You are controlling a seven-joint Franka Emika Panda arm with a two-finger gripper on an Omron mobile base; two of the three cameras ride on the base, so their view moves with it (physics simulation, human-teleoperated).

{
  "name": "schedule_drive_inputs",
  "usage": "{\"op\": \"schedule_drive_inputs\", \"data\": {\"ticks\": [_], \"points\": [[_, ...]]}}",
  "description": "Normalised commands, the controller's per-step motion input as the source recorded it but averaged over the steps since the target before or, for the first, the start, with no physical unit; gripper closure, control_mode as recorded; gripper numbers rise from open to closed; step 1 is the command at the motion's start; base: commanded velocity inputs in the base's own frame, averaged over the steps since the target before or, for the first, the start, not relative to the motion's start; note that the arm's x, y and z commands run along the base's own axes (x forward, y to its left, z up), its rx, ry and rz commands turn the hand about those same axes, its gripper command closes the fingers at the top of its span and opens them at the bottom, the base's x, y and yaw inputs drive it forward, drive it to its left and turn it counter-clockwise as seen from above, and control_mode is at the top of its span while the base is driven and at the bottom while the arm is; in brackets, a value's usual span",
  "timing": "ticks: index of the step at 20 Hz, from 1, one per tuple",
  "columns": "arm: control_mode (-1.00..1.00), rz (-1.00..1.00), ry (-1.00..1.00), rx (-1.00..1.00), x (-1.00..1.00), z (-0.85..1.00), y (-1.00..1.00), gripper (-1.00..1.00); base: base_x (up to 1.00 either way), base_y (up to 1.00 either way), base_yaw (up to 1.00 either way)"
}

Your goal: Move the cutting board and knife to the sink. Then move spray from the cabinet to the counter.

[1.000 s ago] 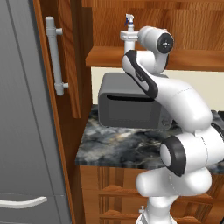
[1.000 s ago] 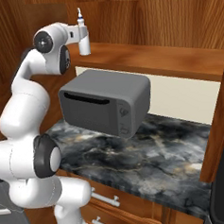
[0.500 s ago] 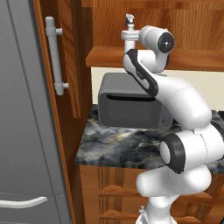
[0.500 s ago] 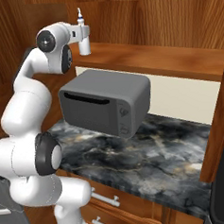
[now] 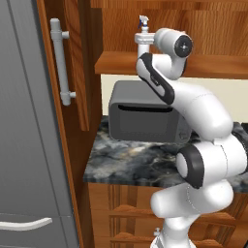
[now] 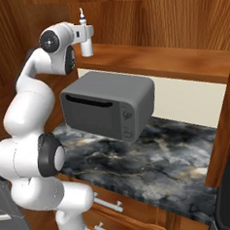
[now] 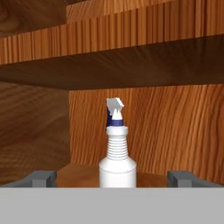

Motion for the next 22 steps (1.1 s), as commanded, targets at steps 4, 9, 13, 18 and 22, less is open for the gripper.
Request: {"op": "schedule_drive_inputs", "data": {"ticks": [4,9,13,18,22], "points": [[-1.00,0.00,0.00,0.00,0.15,0.00,0.00,-1.00,0.00,0.00,0.00],[-1.00,0.00,0.00,0.00,0.12,0.00,0.00,-1.00,0.00,0.00,0.00],[-1.00,0.00,0.00,0.00,0.10,0.00,0.00,-1.00,0.00,0.00,0.00],[-1.00,0.00,0.00,0.00,0.13,0.00,0.00,-1.00,0.00,0.00,0.00],[-1.00,0.00,0.00,0.00,0.14,0.00,0.00,-1.00,0.00,0.00,0.00]]}}
